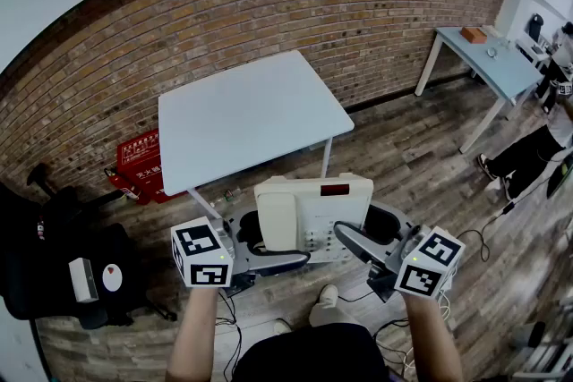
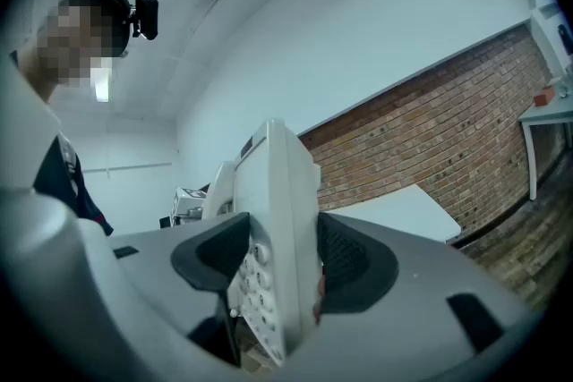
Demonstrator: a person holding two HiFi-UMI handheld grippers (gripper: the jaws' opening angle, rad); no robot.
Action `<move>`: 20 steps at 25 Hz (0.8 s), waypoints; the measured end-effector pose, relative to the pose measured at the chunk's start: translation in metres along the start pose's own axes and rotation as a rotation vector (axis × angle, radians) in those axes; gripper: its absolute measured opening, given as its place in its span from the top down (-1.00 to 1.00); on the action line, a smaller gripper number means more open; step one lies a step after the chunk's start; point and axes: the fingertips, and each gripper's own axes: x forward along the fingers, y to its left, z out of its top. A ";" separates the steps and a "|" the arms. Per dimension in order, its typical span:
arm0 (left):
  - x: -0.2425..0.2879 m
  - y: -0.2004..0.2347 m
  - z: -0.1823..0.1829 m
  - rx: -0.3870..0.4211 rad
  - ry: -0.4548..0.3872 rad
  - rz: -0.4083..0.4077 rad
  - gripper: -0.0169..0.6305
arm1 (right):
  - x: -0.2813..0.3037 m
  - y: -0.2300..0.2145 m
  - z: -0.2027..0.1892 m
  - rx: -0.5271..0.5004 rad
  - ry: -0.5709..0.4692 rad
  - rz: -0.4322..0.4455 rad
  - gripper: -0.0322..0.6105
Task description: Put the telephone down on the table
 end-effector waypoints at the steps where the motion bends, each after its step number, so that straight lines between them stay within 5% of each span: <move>1: 0.001 0.003 -0.001 0.002 0.003 0.002 -0.44 | 0.001 -0.003 -0.001 0.001 0.001 0.000 0.14; 20: 0.048 0.065 0.018 -0.025 0.011 0.020 -0.44 | 0.019 -0.081 0.018 0.023 0.019 0.019 0.13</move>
